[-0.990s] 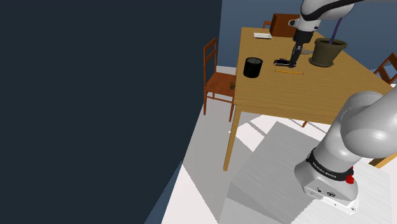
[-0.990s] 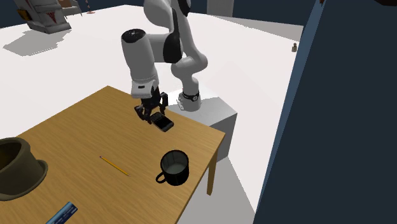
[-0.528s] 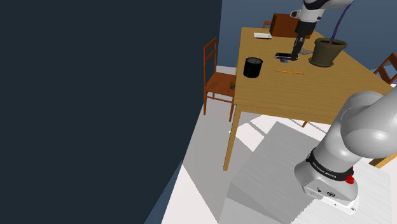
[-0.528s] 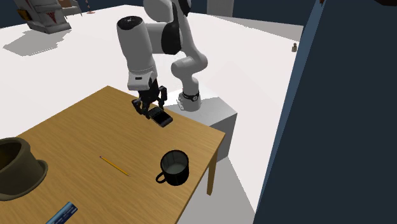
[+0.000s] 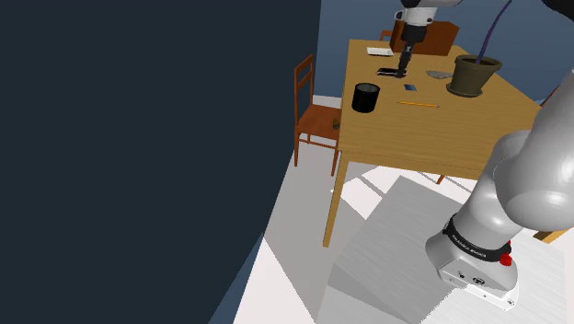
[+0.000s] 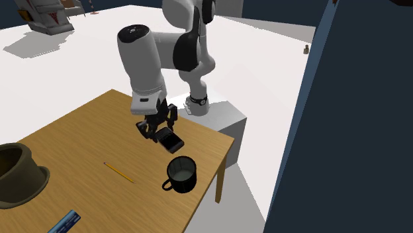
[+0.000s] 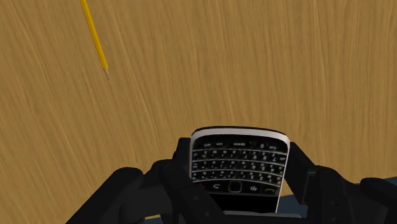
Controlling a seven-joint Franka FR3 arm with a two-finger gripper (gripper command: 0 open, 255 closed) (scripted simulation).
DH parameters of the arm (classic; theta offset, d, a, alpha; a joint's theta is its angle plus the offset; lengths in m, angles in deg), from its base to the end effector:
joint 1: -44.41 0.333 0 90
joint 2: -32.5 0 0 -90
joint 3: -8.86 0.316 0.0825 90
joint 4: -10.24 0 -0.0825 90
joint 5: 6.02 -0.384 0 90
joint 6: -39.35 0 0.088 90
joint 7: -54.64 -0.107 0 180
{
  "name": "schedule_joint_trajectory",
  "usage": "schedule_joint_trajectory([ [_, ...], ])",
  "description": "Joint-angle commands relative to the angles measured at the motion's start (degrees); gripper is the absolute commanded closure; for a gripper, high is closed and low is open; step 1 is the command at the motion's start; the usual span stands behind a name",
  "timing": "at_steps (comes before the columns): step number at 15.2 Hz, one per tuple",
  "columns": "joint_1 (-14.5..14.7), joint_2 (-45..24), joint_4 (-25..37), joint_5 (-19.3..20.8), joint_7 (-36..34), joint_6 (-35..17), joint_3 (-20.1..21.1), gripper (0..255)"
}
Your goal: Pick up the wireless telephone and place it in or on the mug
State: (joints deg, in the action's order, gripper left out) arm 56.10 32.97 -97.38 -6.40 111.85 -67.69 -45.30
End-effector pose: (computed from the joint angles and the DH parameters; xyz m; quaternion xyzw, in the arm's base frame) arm 0.4123 -0.3783 0.5062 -0.9918 -0.1273 -0.0032 0.0062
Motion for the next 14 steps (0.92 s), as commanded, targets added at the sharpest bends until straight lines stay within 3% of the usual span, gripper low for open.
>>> schedule_joint_trajectory([
  [1, -0.55, -6.75, 5.53, -5.86, 2.8, 1.68, -0.72, 255],
  [5, -6.35, -19.54, 17.97, -15.84, 6.47, 6.29, 1.5, 255],
  [6, -7.0, -20.4, 19.04, -16.42, 6.57, 6.7, 1.9, 255],
  [14, -6.57, -21.07, 13.56, -17.23, 7.32, 0.88, 2.53, 255],
])
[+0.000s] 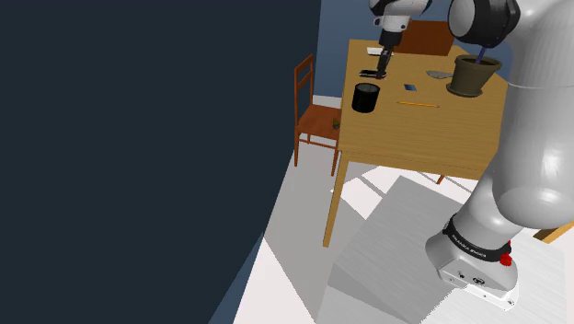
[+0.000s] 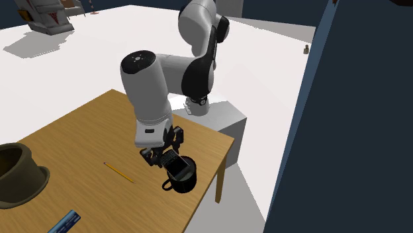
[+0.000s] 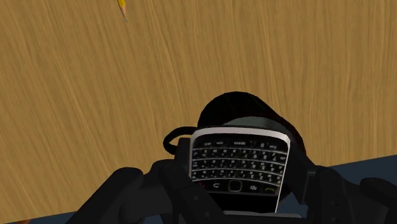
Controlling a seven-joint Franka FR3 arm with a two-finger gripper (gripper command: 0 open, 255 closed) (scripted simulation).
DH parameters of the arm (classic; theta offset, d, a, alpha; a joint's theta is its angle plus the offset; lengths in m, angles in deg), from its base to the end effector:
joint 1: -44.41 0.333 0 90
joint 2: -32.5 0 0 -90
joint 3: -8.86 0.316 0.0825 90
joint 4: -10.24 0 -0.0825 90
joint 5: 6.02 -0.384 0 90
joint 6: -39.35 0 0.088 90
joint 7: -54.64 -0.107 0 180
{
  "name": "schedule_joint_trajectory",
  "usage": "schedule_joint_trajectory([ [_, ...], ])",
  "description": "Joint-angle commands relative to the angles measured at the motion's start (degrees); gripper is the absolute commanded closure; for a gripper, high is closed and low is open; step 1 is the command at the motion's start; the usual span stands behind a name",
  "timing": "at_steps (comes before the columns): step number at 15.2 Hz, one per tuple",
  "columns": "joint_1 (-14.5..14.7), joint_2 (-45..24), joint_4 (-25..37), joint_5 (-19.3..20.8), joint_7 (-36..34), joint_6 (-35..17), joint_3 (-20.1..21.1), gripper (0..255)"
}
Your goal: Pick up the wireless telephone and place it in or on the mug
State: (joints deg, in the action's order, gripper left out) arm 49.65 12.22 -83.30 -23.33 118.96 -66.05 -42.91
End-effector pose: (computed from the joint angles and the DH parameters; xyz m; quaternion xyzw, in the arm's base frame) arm 0.4931 -0.3969 0.4758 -0.9917 -0.1285 -0.0043 0.0068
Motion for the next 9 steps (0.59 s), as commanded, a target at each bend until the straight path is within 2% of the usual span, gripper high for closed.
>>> schedule_joint_trajectory([
  [1, -0.1, -0.48, -1.13, -0.47, 0.34, -1.45, 0.23, 255],
  [6, -0.22, -1.61, -4.21, -1.64, 1.19, -5.2, 0.85, 255],
  [9, -0.21, -1.61, -4.21, -1.64, 1.19, -5.2, 0.85, 255],
])
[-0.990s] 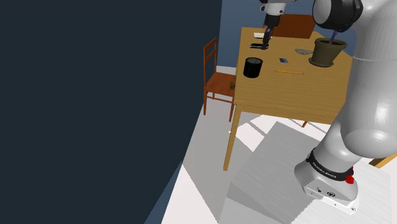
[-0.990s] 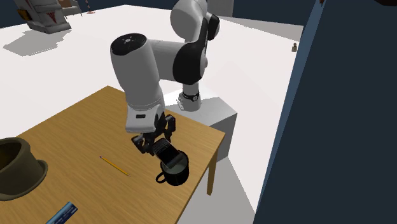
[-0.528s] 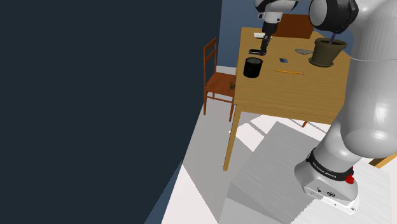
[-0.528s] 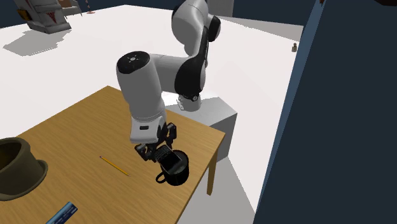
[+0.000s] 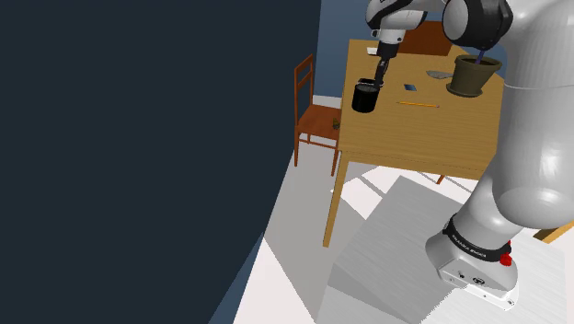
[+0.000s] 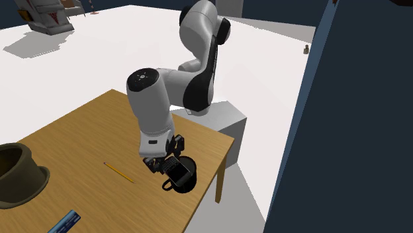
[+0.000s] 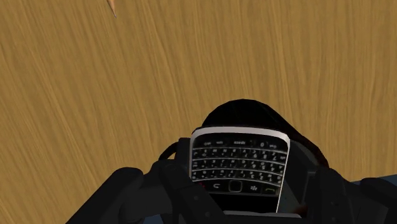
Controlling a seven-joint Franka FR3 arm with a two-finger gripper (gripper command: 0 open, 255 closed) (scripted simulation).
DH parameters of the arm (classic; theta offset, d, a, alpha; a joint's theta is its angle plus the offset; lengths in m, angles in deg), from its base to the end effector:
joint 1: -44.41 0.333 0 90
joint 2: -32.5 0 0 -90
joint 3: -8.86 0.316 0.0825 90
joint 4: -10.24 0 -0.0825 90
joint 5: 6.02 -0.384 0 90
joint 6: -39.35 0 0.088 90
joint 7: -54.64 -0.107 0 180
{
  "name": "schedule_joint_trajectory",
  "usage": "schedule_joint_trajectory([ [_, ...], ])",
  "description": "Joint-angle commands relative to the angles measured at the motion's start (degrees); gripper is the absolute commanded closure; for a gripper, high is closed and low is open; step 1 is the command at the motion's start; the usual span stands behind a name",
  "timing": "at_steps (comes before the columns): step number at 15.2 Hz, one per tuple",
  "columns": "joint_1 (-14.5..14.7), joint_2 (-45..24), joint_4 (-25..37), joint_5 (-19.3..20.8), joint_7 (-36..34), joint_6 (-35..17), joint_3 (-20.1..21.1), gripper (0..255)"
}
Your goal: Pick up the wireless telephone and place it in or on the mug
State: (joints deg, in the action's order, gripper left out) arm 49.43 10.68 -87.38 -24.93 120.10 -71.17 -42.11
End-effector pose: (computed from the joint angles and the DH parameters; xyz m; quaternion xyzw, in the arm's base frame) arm 0.4933 -0.3980 0.4366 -0.9917 -0.1280 -0.0051 0.0061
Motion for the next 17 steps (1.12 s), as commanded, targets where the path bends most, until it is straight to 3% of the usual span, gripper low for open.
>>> schedule_joint_trajectory([
  [1, 0.0, -0.07, -0.13, -0.04, 0.05, -0.08, 0.05, 255],
  [5, 0.01, -0.07, -0.13, -0.04, 0.05, -0.08, 0.05, 255],
  [6, -0.01, -0.08, -0.13, -0.05, 0.06, -0.09, 0.05, 0],
  [11, 0.01, -0.07, -0.13, -0.04, 0.05, -0.08, 0.05, 0],
  [15, -0.08, 1.53, 5.44, 1.68, -1.17, 6.43, -0.91, 0],
  [17, -0.07, 1.53, 5.44, 1.68, -1.17, 6.43, -0.91, 0],
])
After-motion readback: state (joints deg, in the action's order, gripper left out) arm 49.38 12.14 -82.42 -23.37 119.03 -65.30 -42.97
